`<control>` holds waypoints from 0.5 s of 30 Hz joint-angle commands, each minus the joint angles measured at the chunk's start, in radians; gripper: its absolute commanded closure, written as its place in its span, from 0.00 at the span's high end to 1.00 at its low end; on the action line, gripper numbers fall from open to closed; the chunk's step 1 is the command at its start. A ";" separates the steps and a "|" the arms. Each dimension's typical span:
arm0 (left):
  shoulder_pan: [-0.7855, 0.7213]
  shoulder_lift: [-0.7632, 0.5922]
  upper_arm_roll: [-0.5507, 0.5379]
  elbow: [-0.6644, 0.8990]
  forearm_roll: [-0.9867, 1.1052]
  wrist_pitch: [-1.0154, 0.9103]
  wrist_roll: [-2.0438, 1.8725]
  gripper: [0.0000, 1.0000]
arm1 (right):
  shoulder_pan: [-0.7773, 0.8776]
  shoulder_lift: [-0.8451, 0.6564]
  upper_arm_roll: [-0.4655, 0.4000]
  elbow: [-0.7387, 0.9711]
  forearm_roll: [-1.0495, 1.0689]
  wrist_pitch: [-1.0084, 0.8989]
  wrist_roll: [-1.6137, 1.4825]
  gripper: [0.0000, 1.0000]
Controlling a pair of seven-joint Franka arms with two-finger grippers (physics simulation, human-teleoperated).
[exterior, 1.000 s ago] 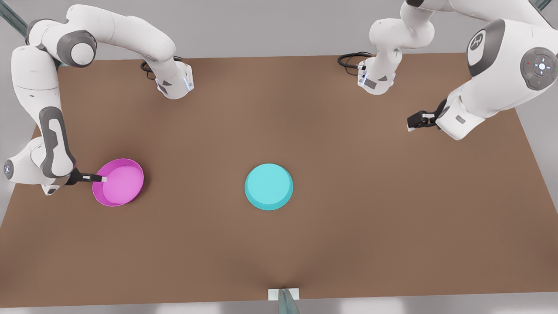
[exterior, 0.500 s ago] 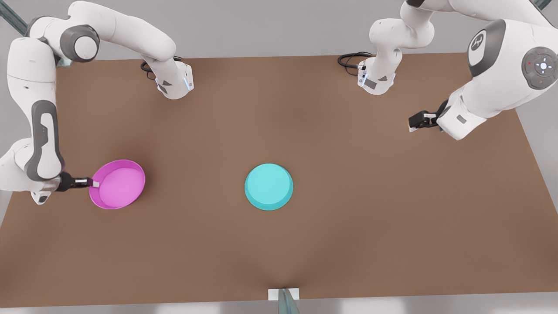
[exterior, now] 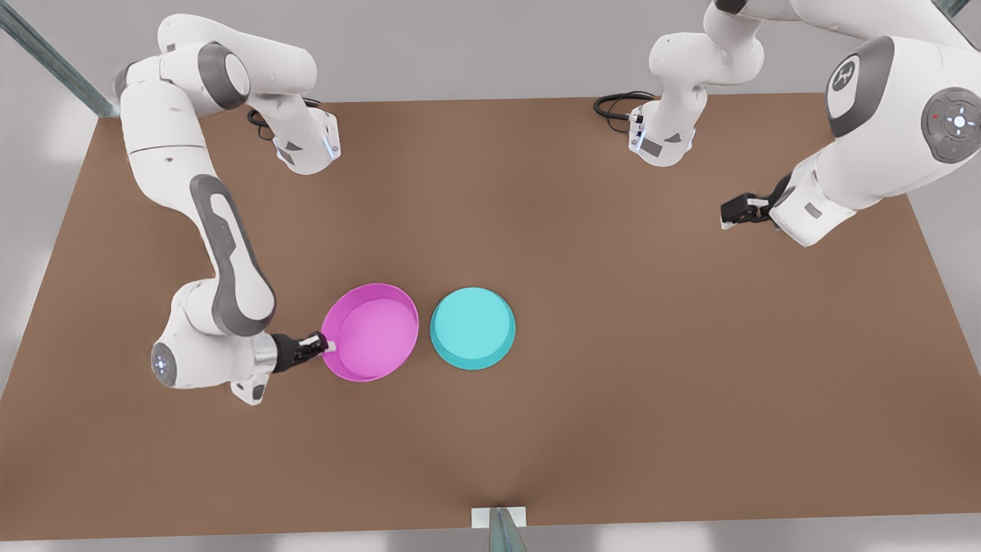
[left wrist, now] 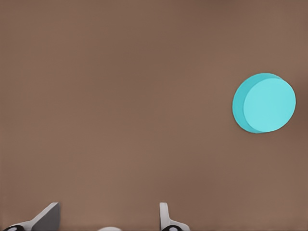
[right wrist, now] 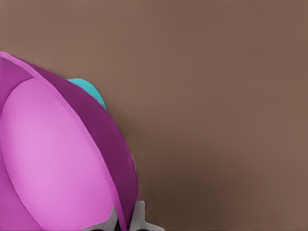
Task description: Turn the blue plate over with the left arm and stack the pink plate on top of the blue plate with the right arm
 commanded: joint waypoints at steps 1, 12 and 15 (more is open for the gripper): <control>0.003 0.001 0.000 0.000 0.006 -0.002 0.017 1.00 | 0.050 -0.001 -0.004 0.000 0.004 0.040 0.789 0.21; 0.005 0.009 0.000 0.000 -0.005 -0.005 0.017 1.00 | 0.398 0.023 -0.171 -0.036 0.001 0.184 0.947 0.21; 0.005 0.010 0.000 0.000 0.000 -0.007 0.017 1.00 | 0.417 0.013 -0.171 -0.082 0.003 0.224 0.947 0.21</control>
